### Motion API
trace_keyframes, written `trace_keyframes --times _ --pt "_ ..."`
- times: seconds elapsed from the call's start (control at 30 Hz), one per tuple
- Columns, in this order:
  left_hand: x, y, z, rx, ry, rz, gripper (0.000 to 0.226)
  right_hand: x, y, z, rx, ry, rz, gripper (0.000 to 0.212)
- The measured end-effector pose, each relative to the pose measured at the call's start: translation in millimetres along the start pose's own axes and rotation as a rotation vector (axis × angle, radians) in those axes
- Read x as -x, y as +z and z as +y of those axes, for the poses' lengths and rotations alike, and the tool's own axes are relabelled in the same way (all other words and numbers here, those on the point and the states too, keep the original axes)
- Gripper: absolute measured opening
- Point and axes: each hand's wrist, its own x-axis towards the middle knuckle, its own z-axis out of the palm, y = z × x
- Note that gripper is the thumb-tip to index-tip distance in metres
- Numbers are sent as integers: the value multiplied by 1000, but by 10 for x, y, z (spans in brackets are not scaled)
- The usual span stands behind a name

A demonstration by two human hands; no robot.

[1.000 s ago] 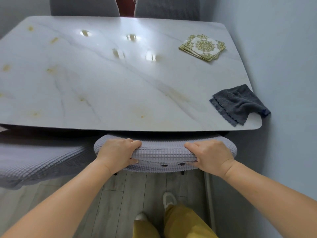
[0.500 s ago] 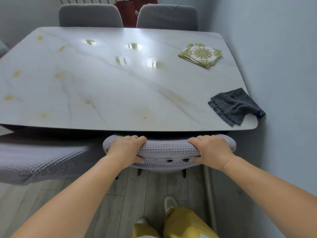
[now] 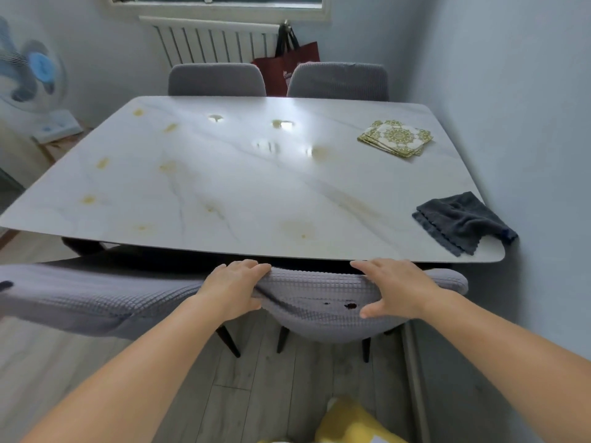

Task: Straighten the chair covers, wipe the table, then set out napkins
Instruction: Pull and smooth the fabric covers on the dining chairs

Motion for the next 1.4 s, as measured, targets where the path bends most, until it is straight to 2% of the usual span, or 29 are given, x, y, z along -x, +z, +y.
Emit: trace_keyframes --times 0.17,0.43,0.57,0.7,0.8,0.9,1.0,1.13,1.23,1.3,1.4 --pt "277 13 -219 -43 -99 0 68 -243 -126 -447 20 -97 19 92" --pt "741 192 -840 -2 -475 149 70 -647 -226 -1235 82 -257 37 81" --pt "895 310 -1062 239 -778 268 81 -840 -159 -1710 103 -327 69 63" --pt "885 381 -1227 788 -1083 425 85 -972 -33 -2085 154 -370 91 50" --pt "747 437 -1312 1197 -1172 544 92 -1043 100 -2257 197 -371 72 44" --pt "573 437 -1323 1478 -1227 659 101 -1127 244 -2416 200 -385 25 37" --pt "504 402 -1344 1702 -1303 748 98 -1210 337 -2578 162 -403 3 39" --pt "566 455 -1590 1911 -1344 593 66 -1388 424 -2834 35 -380 3 59" --pt "606 467 -1686 2035 -1277 482 53 -1542 467 -2989 -36 -297 -36 72" --pt "576 472 -1706 2055 -1284 462 48 -1646 466 -3050 -47 -271 -39 67" --pt "523 506 -1707 2011 -1346 508 43 -1742 414 -3063 -65 -307 -16 44"
